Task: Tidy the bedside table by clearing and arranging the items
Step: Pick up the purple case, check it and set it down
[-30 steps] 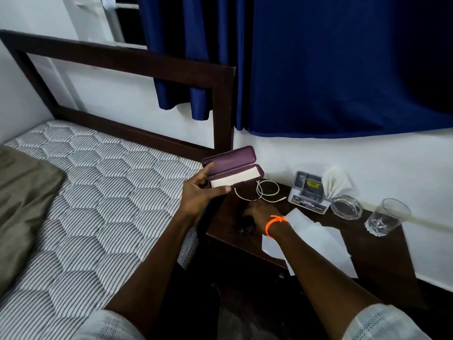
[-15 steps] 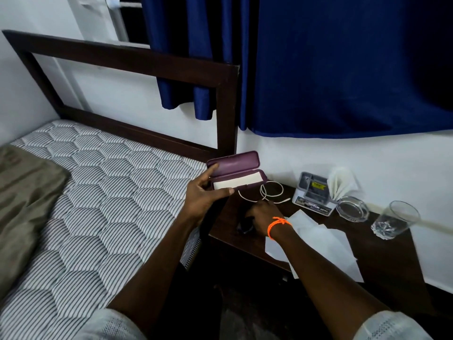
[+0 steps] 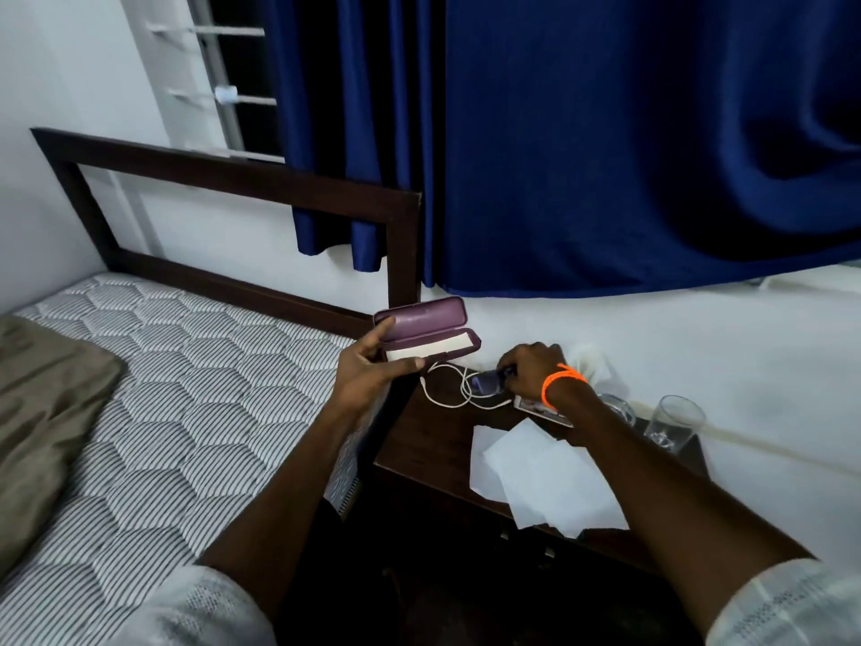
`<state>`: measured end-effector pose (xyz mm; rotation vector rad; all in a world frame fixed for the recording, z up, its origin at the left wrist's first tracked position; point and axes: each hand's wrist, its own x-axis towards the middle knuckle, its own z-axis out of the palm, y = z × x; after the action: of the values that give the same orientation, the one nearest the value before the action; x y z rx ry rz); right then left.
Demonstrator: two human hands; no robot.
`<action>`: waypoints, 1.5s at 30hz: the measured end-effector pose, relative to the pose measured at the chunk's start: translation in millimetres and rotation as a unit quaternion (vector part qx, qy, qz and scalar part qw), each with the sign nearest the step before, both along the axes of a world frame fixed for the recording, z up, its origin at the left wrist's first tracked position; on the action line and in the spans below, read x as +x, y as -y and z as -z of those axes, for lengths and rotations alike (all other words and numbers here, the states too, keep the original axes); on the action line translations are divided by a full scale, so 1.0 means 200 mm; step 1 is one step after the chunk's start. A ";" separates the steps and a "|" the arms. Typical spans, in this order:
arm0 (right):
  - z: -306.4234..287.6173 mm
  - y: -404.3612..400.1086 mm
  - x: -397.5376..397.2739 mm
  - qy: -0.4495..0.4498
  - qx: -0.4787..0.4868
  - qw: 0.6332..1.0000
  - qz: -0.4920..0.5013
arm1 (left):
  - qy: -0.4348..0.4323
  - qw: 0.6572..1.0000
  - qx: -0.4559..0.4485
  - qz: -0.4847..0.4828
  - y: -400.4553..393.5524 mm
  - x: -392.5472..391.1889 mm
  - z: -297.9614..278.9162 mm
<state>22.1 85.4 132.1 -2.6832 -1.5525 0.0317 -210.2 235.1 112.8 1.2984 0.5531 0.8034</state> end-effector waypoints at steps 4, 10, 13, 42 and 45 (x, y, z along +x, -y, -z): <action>-0.20 0.12 0.05 0.012 0.015 0.999 0.046 | 0.008 1.000 0.015 0.005 0.05 -0.01 -0.08; -0.46 0.21 0.08 0.038 0.059 0.996 0.062 | 0.013 0.999 0.041 0.025 0.14 0.03 -0.13; -0.58 0.22 0.06 0.042 0.087 0.994 0.060 | 0.006 0.998 0.046 0.036 0.18 0.06 -0.15; -0.58 0.00 -0.27 -0.147 0.133 0.978 -0.062 | -0.036 0.996 0.074 0.031 0.23 0.12 -0.24; -0.56 0.00 -0.27 -0.137 0.131 0.980 -0.064 | -0.033 0.996 0.072 0.034 0.23 0.12 -0.25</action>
<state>-32.2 86.0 244.6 -2.2675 -1.5209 0.1792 -185.8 188.9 162.8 1.4731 0.5073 0.7561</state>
